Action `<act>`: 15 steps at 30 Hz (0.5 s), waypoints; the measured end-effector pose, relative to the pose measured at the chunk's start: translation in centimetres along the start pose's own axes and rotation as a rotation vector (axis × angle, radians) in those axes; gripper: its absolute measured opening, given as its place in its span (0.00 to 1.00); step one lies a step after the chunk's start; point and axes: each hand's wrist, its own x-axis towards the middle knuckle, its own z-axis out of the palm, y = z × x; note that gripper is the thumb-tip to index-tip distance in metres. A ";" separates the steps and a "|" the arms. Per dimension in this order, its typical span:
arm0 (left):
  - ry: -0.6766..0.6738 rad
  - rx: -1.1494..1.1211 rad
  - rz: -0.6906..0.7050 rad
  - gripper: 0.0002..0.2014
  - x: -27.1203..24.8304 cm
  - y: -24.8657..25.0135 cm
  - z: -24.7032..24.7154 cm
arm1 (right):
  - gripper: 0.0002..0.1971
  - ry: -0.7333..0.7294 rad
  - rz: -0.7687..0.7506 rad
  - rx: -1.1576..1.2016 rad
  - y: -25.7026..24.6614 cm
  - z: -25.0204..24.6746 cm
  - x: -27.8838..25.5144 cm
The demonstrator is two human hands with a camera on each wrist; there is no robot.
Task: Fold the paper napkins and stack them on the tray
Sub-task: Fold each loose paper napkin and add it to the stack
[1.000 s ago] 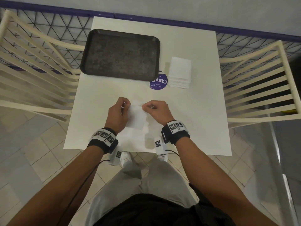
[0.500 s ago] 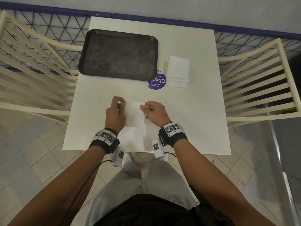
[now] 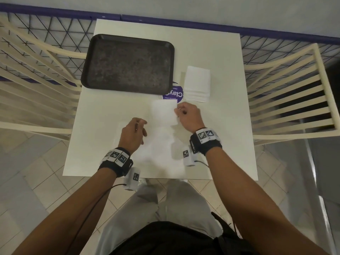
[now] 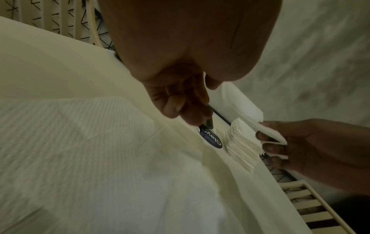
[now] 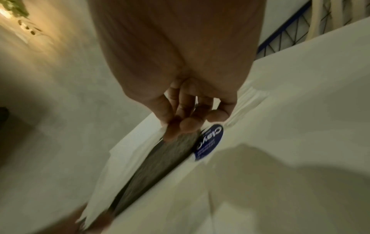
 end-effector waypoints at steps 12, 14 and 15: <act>-0.233 0.226 -0.267 0.06 1.0 -3.8 0.1 | 0.12 0.256 0.109 -0.113 2.0 -9.5 13.6; -0.231 0.235 -0.290 0.06 1.0 -4.2 0.0 | 0.12 0.252 0.130 -0.132 2.5 -9.7 14.4; -0.225 0.236 -0.298 0.06 1.0 -4.4 -0.1 | 0.11 0.248 0.140 -0.137 2.7 -9.7 14.7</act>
